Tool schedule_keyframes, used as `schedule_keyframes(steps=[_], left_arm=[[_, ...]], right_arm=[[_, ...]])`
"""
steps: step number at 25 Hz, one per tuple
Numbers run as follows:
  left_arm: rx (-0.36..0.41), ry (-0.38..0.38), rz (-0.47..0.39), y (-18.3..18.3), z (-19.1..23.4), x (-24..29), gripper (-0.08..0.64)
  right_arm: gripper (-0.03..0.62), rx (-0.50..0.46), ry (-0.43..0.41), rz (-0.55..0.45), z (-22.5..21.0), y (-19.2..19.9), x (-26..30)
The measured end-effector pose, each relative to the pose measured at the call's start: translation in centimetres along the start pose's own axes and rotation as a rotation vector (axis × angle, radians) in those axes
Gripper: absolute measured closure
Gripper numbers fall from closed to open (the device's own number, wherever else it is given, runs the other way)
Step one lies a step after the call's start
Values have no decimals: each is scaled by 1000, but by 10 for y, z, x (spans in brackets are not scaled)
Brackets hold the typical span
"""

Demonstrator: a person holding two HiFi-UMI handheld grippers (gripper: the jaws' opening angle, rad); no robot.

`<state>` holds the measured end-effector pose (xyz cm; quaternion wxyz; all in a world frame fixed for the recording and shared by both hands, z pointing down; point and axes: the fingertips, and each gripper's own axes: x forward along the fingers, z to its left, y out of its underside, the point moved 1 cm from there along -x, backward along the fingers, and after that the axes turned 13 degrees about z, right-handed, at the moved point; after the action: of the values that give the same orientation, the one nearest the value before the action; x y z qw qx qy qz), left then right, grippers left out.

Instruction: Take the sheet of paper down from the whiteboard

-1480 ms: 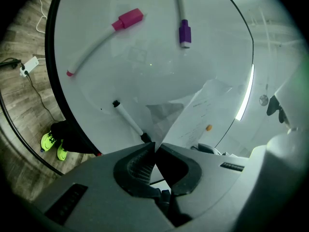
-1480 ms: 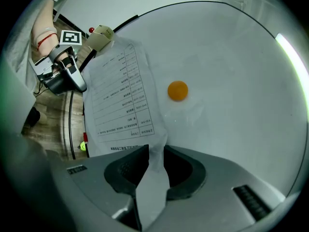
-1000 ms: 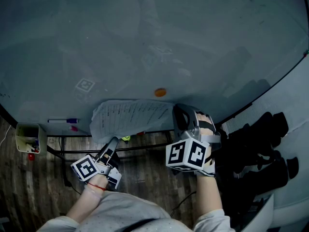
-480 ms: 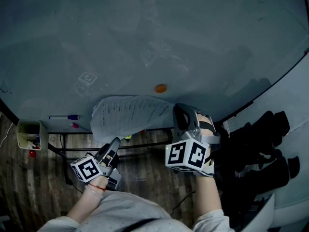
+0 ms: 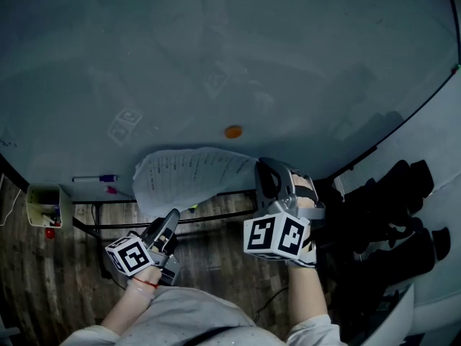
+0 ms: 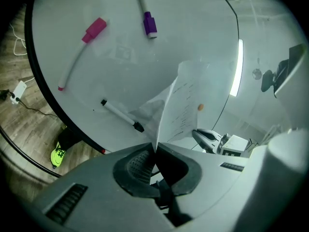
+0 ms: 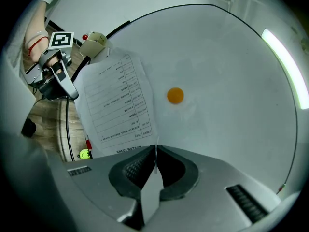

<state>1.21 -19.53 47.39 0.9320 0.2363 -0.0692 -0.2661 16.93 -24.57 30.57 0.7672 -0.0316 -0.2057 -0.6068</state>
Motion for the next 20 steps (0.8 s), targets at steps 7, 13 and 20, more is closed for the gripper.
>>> schedule_keyframes(steps=[7,13,20], left_arm=[[34,16,58,-7,3,10,546],[77,23,129,-10,6,14,546],[103,23,150,-9,4,11,546]], right_arm=[[563,27,10,12,1,0,7],[563,54,19,20,0,-2,12],[563,65,16,23,4,0,7]])
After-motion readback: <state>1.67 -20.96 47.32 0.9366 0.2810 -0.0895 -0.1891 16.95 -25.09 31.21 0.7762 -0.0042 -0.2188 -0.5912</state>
